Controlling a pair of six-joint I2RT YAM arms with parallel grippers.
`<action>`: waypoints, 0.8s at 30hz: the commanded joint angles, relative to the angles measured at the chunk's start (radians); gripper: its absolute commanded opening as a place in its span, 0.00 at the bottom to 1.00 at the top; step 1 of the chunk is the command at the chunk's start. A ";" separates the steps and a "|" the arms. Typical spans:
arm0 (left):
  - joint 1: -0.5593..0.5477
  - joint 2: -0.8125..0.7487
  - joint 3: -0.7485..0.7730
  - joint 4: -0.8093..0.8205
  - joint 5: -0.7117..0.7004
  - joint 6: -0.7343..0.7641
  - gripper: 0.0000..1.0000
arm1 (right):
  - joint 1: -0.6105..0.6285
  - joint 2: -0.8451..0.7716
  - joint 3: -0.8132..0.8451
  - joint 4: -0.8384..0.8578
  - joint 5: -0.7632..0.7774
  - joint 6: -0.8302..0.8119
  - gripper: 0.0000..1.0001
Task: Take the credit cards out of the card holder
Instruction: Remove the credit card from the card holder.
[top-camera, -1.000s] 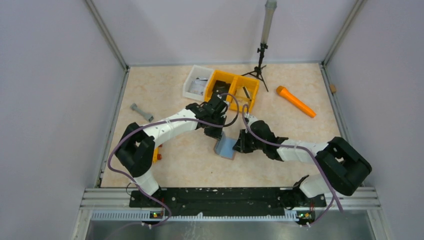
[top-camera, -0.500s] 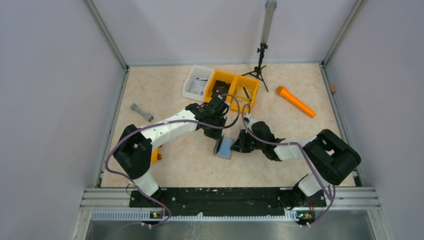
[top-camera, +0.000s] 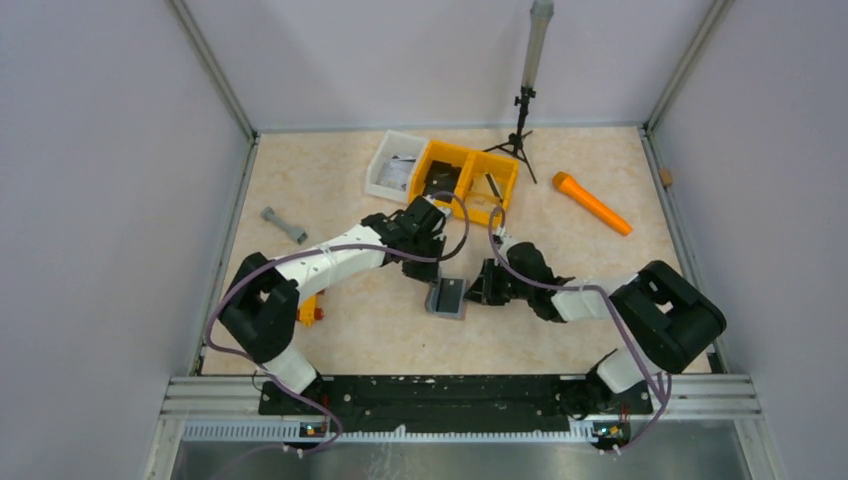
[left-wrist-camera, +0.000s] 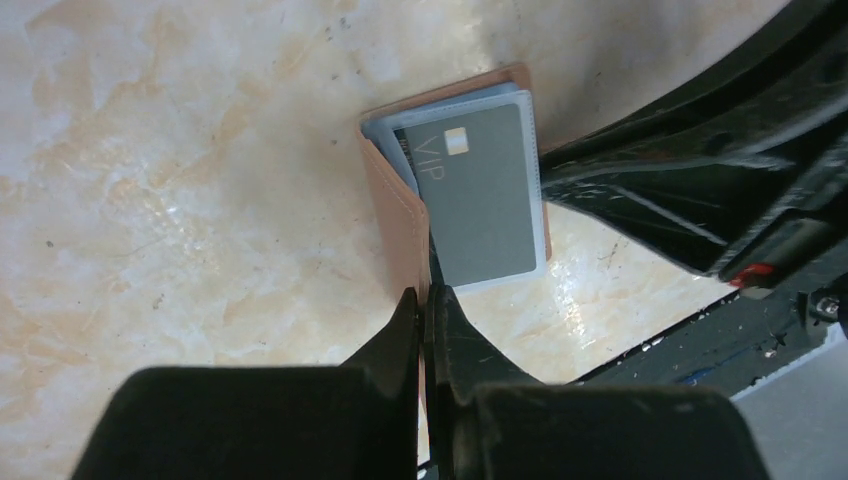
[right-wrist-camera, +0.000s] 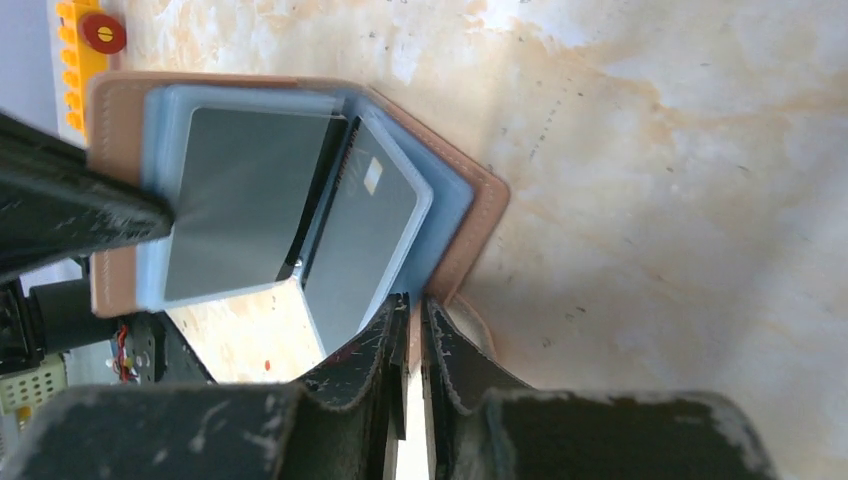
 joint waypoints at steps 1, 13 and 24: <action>0.076 -0.095 -0.128 0.169 0.144 -0.041 0.00 | -0.025 -0.113 -0.023 -0.114 0.043 -0.048 0.14; 0.223 -0.209 -0.440 0.481 0.362 -0.151 0.00 | -0.027 -0.347 -0.034 -0.345 0.133 -0.058 0.92; 0.236 -0.239 -0.531 0.593 0.387 -0.210 0.00 | -0.026 -0.365 -0.077 -0.345 0.114 -0.051 0.76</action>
